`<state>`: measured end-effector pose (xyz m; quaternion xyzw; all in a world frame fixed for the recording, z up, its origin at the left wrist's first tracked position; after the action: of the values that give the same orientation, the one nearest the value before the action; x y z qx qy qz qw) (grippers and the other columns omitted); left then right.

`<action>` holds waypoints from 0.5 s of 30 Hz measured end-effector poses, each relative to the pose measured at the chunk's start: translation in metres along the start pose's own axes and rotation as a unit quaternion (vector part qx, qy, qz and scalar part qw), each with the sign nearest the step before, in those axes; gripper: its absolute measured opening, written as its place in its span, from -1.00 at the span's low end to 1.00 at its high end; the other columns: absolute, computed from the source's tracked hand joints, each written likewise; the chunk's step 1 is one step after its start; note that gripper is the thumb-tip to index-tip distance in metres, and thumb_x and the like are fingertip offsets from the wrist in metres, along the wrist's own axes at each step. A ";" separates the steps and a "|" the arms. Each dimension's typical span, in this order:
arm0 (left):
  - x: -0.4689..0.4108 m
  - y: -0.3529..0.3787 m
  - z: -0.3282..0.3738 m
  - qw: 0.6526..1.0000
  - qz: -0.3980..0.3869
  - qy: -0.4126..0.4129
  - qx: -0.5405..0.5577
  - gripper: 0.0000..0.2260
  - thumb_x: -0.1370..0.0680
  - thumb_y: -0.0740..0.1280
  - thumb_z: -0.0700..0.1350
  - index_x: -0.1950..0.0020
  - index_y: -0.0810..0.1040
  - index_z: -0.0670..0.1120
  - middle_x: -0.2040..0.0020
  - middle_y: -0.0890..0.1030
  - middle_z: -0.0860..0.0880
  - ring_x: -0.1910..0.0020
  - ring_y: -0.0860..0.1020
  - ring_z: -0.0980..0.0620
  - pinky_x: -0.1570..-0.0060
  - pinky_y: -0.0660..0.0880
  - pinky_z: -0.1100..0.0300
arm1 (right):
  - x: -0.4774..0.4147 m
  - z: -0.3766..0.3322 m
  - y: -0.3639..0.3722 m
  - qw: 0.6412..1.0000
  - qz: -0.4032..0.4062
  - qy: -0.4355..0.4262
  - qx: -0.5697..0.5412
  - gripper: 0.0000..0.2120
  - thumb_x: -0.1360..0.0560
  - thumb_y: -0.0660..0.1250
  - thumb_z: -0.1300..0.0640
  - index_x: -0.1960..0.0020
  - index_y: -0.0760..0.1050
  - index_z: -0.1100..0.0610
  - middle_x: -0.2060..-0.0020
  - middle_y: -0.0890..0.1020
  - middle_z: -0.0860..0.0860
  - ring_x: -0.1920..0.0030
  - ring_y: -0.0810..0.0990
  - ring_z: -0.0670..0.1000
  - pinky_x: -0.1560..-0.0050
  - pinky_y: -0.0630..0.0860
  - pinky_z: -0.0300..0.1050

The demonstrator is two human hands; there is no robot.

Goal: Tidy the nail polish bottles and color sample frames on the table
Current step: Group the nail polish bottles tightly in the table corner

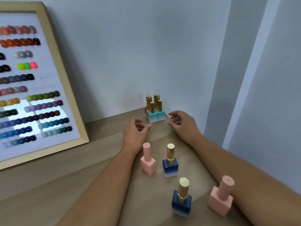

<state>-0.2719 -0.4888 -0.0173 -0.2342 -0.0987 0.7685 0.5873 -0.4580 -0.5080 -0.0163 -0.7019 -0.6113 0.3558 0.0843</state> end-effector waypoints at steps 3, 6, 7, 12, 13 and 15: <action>0.031 -0.017 0.000 0.997 -0.027 -0.008 0.070 -0.81 -0.45 0.39 -0.01 -0.01 0.47 0.02 0.10 0.56 0.02 0.10 0.53 0.11 0.19 0.45 0.29 | 0.030 -0.006 -0.016 1.000 0.005 -0.001 -0.015 -0.70 -0.45 0.38 0.19 -0.17 0.49 0.11 0.04 0.57 0.02 0.06 0.55 -0.07 0.05 0.46 -0.39; 0.063 -0.034 0.002 0.986 -0.086 -0.020 0.138 -0.88 -0.50 0.34 -0.05 -0.02 0.51 0.03 0.01 0.58 -0.01 -0.01 0.55 0.04 0.05 0.49 0.20 | 0.063 -0.010 -0.033 1.000 0.008 0.010 -0.029 -0.77 -0.48 0.34 0.16 -0.14 0.50 0.07 0.07 0.58 -0.03 0.07 0.54 -0.13 0.10 0.43 -0.43; 0.073 -0.040 0.004 0.982 -0.109 -0.022 0.150 -0.88 -0.52 0.31 -0.05 -0.05 0.53 0.04 0.00 0.59 0.01 -0.03 0.55 0.05 0.06 0.47 0.22 | 0.075 -0.011 -0.039 0.999 0.009 0.016 -0.031 -0.80 -0.50 0.31 0.14 -0.12 0.50 0.05 0.08 0.59 -0.04 0.08 0.54 -0.13 0.10 0.43 -0.42; 0.106 -0.063 0.003 0.962 -0.205 -0.014 0.182 -0.76 -0.53 0.28 -0.03 -0.19 0.50 0.13 -0.12 0.58 0.13 -0.12 0.53 0.17 -0.10 0.46 0.23 | 0.129 -0.012 -0.070 0.987 0.049 0.064 -0.142 -0.83 -0.57 0.17 0.13 0.01 0.54 0.05 0.17 0.63 0.03 0.11 0.61 0.02 0.04 0.55 -0.18; 0.110 -0.065 0.003 0.962 -0.219 -0.006 0.162 -0.74 -0.52 0.30 -0.06 -0.19 0.48 0.16 -0.15 0.56 0.15 -0.13 0.51 0.20 -0.08 0.44 0.28 | 0.140 -0.012 -0.076 0.984 0.054 0.067 -0.154 -0.79 -0.58 0.14 0.11 0.02 0.55 0.05 0.17 0.63 0.04 0.10 0.61 0.03 0.07 0.54 -0.22; 0.115 -0.063 0.006 0.962 -0.244 -0.003 0.126 -0.63 -0.50 0.33 -0.15 -0.22 0.41 0.19 -0.21 0.51 0.17 -0.17 0.46 0.23 -0.09 0.38 0.33 | 0.162 -0.013 -0.088 0.983 0.054 0.071 -0.161 -0.73 -0.59 0.09 0.05 0.02 0.57 0.05 0.15 0.63 0.06 0.09 0.61 0.02 0.10 0.52 -0.27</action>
<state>-0.2435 -0.3608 -0.0130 -0.1250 -0.0568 0.6087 0.7815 -0.5208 -0.3339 -0.0227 -0.7620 -0.6139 0.2059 -0.0057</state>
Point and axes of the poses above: each hand's wrist, its own x-axis away from the middle knuckle, its own y-axis out of the palm, z = x × y, the point moved 3 cm from there along -x, towards the middle knuckle
